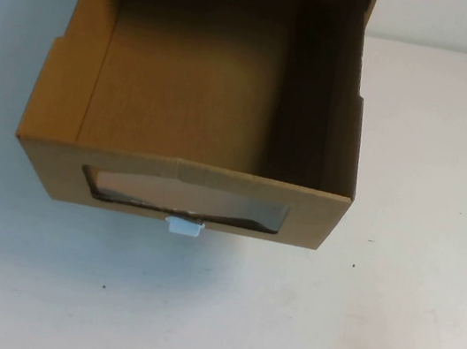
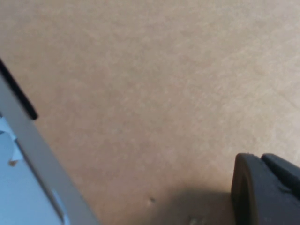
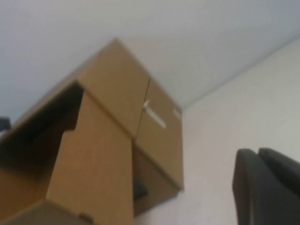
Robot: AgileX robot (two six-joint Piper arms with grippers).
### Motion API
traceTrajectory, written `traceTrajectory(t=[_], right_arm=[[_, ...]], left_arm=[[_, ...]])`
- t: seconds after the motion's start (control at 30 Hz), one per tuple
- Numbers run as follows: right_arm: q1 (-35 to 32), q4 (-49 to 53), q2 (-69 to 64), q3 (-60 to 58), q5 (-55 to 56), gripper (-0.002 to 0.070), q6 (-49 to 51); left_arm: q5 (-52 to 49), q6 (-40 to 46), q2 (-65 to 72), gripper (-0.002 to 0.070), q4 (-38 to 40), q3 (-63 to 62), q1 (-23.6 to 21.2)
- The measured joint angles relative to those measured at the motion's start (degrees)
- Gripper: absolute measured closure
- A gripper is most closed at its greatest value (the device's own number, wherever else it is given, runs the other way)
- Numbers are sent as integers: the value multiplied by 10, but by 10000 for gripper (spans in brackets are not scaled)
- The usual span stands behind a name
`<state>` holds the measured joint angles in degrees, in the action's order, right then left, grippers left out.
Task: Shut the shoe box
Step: Close the shoe box with your right arm
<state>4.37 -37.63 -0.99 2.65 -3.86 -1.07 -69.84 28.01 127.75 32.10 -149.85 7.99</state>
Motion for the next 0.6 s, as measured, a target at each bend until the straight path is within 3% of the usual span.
traceTrajectory(t=[0.17, 0.3, 0.47, 0.6], right_arm=[[0, 24, -143, 155, -236, 687, -11], [0, 29, -311, 284, -394, 687, -94], [22, -16, -472, 411, -471, 687, -203], [125, -8, -573, 493, -455, 687, -215]], left_arm=[[-4, 0, -3, 677, -15, 0, 0], [-4, -1, -3, 677, -17, 0, 0], [-4, -5, -3, 677, -17, 0, 0], [-4, -5, -3, 677, -17, 0, 0]])
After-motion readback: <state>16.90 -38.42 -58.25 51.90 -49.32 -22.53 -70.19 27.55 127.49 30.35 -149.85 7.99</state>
